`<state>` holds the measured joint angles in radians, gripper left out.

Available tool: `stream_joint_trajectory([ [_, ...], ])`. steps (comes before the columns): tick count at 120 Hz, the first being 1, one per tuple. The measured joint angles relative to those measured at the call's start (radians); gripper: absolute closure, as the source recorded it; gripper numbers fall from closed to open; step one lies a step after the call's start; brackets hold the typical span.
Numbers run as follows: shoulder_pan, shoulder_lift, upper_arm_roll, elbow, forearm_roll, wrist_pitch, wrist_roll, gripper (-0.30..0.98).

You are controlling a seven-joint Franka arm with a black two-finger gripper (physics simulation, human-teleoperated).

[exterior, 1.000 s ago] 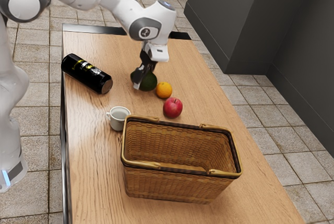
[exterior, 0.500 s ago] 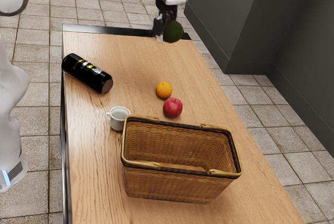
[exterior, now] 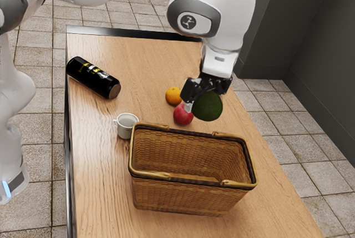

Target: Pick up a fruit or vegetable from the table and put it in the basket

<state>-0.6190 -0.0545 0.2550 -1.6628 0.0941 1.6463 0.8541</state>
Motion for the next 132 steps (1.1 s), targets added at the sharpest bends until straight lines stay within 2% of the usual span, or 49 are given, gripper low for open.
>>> stream_joint_trajectory([
  [18,-0.106,0.055,0.010,0.001,-0.016,0.011,-0.028,0.58],
  [34,-0.144,0.105,-0.006,0.000,-0.027,0.023,-0.048,0.52],
  [52,-0.082,0.115,-0.003,0.002,-0.035,0.027,-0.065,0.43],
  [58,-0.065,0.118,-0.004,0.002,-0.039,0.029,-0.068,0.47],
  [87,-0.069,0.130,-0.001,0.003,-0.048,0.021,-0.090,0.25],
  [105,-0.073,0.129,0.000,0.003,-0.056,0.010,-0.095,0.15],
  [113,-0.073,0.121,-0.003,0.006,-0.057,0.006,-0.097,0.19],
  [132,-0.062,0.114,-0.018,0.049,-0.056,-0.022,-0.094,0.06],
])
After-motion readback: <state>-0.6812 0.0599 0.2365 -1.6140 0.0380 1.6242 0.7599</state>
